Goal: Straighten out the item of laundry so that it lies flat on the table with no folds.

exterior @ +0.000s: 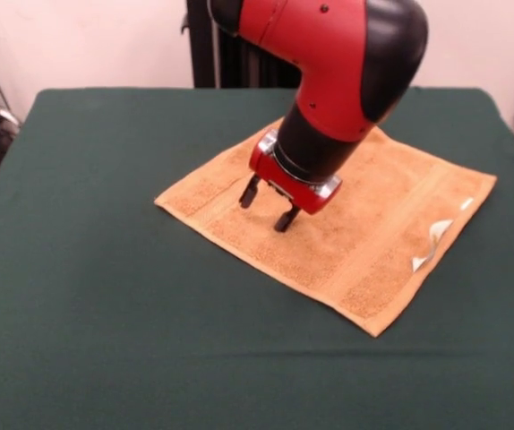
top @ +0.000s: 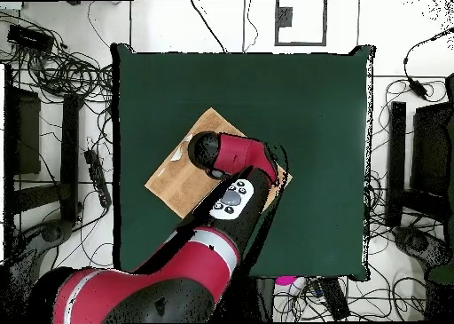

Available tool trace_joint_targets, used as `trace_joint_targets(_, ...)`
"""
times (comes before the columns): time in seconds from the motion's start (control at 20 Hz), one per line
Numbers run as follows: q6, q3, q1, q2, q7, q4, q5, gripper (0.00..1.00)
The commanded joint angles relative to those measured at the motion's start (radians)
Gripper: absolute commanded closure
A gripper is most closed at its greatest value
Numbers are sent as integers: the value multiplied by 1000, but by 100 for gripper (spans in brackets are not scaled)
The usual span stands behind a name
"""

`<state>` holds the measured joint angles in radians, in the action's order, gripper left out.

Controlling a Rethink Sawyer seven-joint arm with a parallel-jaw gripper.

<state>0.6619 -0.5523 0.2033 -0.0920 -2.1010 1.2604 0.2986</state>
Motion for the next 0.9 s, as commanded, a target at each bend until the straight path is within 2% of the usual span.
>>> trace_joint_targets(0.05, -436, 272, -60, 192, -67, -187, -5, 0)
trace_joint_targets(0.45, -343, 321, -105, 209, 19, -291, -55, 0)
trace_joint_targets(0.8, -330, 326, -112, 226, -5, -335, -94, 0)
trace_joint_targets(0.9, -271, 331, -114, 221, -2, -333, -94, 0)
